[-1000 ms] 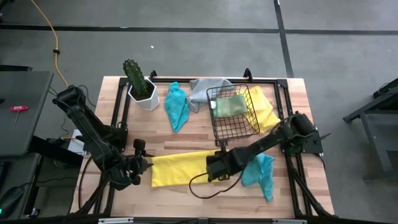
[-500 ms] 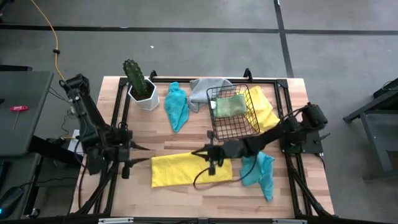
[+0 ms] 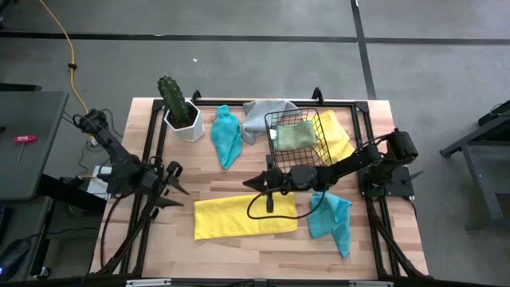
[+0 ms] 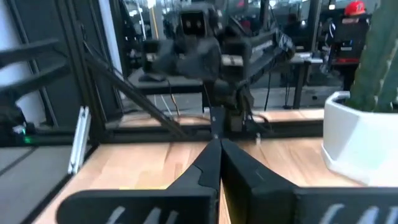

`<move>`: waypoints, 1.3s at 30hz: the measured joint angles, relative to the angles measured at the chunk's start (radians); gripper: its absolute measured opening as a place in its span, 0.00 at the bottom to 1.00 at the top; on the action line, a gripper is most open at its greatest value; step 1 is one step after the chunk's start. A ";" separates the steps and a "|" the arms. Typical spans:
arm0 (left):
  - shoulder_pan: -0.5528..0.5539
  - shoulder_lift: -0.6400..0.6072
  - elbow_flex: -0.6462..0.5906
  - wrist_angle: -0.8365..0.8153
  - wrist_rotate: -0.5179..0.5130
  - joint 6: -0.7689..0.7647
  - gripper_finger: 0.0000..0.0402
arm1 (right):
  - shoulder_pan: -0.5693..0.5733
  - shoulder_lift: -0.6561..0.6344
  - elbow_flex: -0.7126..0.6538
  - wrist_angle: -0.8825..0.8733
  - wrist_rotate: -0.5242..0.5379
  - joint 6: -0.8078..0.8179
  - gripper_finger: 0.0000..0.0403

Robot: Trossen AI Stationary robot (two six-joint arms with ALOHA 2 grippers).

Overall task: Fold microfiber towels
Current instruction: Fold the bottom yellow microfiber towel

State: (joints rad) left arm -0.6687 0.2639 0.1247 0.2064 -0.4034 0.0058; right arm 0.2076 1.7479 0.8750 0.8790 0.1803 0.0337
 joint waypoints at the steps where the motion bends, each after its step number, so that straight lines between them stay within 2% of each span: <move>1: 0.013 -0.001 0.010 -0.024 0.001 -0.019 0.39 | 0.000 -0.001 0.010 0.001 -0.001 0.000 0.00; 14: 0.042 0.059 0.022 -0.008 -0.043 -0.028 0.39 | 0.018 -0.003 0.136 -0.164 -0.007 -0.016 0.00; 22: 0.042 0.107 0.022 0.086 -0.030 0.031 0.39 | 0.017 -0.003 0.140 -0.203 -0.006 -0.015 0.00; 28: 0.042 0.141 0.028 0.089 -0.060 0.024 0.39 | 0.017 -0.003 0.140 -0.203 -0.006 -0.008 0.00; 39: 0.042 0.324 0.120 0.043 -0.093 -0.003 0.39 | 0.015 -0.003 0.140 -0.203 -0.002 -0.008 0.00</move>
State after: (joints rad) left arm -0.6266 0.5881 0.2443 0.2494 -0.4960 0.0030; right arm 0.2226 1.7447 1.0149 0.6762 0.1786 0.0261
